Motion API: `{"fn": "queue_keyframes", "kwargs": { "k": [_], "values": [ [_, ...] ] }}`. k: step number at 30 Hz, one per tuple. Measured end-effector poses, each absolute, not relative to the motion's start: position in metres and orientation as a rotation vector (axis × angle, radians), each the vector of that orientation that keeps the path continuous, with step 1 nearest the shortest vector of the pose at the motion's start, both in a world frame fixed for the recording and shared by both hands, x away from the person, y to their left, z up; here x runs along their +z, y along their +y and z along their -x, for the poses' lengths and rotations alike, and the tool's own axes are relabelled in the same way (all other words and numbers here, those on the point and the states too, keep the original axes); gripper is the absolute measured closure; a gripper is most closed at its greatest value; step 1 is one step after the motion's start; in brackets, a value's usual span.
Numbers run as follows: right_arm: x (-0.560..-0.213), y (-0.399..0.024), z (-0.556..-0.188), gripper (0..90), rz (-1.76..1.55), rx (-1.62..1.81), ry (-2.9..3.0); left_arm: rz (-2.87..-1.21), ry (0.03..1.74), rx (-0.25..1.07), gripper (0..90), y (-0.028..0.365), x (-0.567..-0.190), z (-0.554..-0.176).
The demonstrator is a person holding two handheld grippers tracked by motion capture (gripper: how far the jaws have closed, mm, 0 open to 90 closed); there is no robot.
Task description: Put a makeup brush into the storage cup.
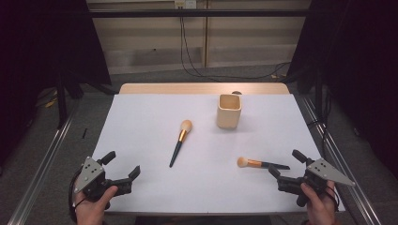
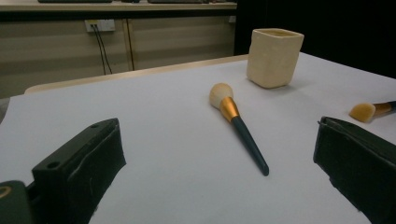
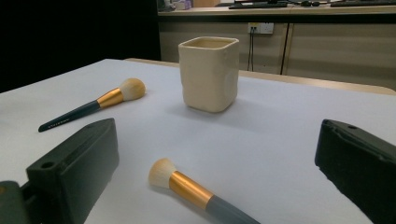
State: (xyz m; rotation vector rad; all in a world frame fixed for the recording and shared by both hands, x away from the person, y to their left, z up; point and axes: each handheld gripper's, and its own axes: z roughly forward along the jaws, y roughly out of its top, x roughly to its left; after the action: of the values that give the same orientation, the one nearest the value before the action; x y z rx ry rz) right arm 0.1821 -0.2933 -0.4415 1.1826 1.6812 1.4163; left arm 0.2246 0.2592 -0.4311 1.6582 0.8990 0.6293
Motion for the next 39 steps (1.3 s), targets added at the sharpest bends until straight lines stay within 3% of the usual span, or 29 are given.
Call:
{"fn": "queue_keyframes", "kwargs": {
  "k": [39],
  "values": [
    [-0.441,-0.288,-0.185,0.0,-1.146,1.412,1.718,-1.701,0.831,0.575,3.4,0.228,-0.416,-0.251]
  ]
}}
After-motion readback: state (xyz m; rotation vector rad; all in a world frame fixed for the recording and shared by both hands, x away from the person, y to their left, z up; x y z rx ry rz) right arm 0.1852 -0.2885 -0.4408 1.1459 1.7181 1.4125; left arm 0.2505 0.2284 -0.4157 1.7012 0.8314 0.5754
